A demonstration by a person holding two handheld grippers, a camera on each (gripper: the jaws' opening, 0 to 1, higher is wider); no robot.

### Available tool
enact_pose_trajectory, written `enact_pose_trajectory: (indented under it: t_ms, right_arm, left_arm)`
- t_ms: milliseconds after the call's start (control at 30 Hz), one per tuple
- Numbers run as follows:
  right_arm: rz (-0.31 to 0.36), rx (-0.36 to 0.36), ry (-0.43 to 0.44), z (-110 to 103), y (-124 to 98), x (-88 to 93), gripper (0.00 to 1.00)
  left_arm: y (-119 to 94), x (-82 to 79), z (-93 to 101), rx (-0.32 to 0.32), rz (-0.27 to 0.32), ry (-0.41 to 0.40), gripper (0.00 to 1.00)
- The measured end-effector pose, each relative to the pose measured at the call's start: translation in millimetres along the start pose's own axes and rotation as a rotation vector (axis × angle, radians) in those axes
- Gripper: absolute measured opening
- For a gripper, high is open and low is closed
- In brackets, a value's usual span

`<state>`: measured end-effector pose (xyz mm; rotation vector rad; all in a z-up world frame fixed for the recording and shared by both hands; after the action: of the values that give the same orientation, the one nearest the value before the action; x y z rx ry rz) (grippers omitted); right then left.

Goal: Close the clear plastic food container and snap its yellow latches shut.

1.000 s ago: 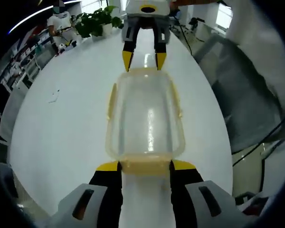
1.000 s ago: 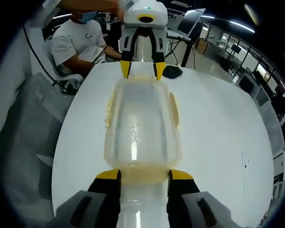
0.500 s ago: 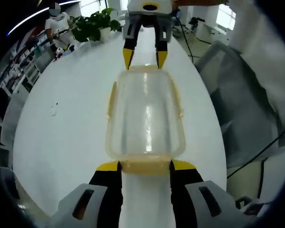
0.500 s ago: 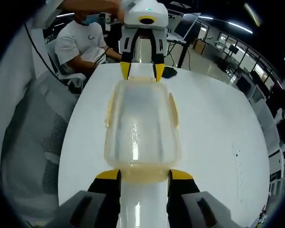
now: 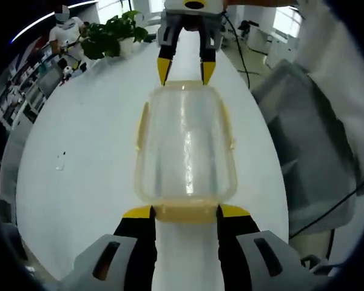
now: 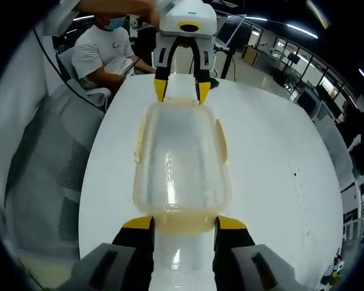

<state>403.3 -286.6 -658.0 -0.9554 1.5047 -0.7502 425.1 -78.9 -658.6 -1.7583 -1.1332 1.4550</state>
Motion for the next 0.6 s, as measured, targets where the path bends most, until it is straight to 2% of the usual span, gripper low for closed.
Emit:
enact_pose_trajectory:
  t_ms: [600]
  right_arm:
    - [-0.020,0.001,0.014,4.6,-25.5,63.7,0.36]
  left_arm:
    - [42.4,-55.9,-1.2,0.000,0.005,0.008,0.36]
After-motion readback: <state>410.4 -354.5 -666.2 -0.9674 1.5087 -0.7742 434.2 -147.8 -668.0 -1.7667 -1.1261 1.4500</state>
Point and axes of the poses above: the point that each gripper's makers call its tool centre point, and the gripper's own axes: y roughly forward along the fingers, z roughly to its right, x roughly out of its underside, the point moved 5 cm from there along -y, roughly backward along the fingers, and after that the axes turned 15 degrees about -x, right-handed, at the moved point
